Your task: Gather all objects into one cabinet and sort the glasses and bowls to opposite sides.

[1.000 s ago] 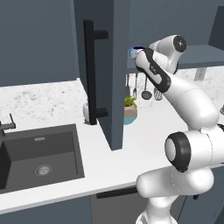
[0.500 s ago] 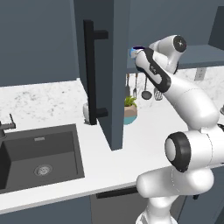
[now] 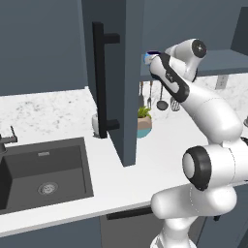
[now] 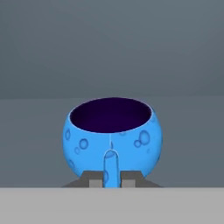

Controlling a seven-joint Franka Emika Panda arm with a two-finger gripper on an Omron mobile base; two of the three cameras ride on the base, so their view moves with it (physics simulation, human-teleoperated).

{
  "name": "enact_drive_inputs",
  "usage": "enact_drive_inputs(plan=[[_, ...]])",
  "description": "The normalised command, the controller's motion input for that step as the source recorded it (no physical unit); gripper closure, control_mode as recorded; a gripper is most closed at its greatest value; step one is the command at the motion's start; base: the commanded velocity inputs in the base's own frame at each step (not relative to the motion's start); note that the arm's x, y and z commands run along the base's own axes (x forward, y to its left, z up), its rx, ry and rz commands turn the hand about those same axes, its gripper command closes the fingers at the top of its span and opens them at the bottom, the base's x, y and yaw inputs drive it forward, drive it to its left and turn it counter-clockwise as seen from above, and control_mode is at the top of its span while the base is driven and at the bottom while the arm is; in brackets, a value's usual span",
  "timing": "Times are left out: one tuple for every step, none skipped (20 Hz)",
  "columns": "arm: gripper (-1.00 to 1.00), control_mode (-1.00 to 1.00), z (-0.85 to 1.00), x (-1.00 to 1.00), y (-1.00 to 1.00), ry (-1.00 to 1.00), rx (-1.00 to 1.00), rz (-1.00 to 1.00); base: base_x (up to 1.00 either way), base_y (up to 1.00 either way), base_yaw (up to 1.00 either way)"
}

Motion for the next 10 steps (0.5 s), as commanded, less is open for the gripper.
enact_drive_inputs(plan=[[1.0,-1.0,0.0,0.0,0.0,0.0,0.0,0.0,0.0,0.0,0.0],[1.0,-1.0,0.0,0.0,0.0,0.0,0.0,0.0,0.0,0.0,0.0],[1.0,-1.0,0.0,0.0,0.0,0.0,0.0,0.0,0.0,0.0,0.0],[1.0,-1.0,0.0,0.0,0.0,0.0,0.0,0.0,0.0,0.0,0.0],[1.0,-1.0,0.0,0.0,0.0,0.0,0.0,0.0,0.0,0.0,0.0],[1.0,-1.0,0.0,0.0,0.0,0.0,0.0,0.0,0.0,0.0,0.0],[1.0,-1.0,0.0,0.0,0.0,0.0,0.0,0.0,0.0,0.0,0.0],[1.0,-1.0,0.0,0.0,0.0,0.0,0.0,0.0,0.0,0.0,0.0],[1.0,-1.0,0.0,0.0,0.0,0.0,0.0,0.0,0.0,0.0,0.0],[1.0,-1.0,0.0,0.0,0.0,0.0,0.0,0.0,0.0,0.0,0.0]])
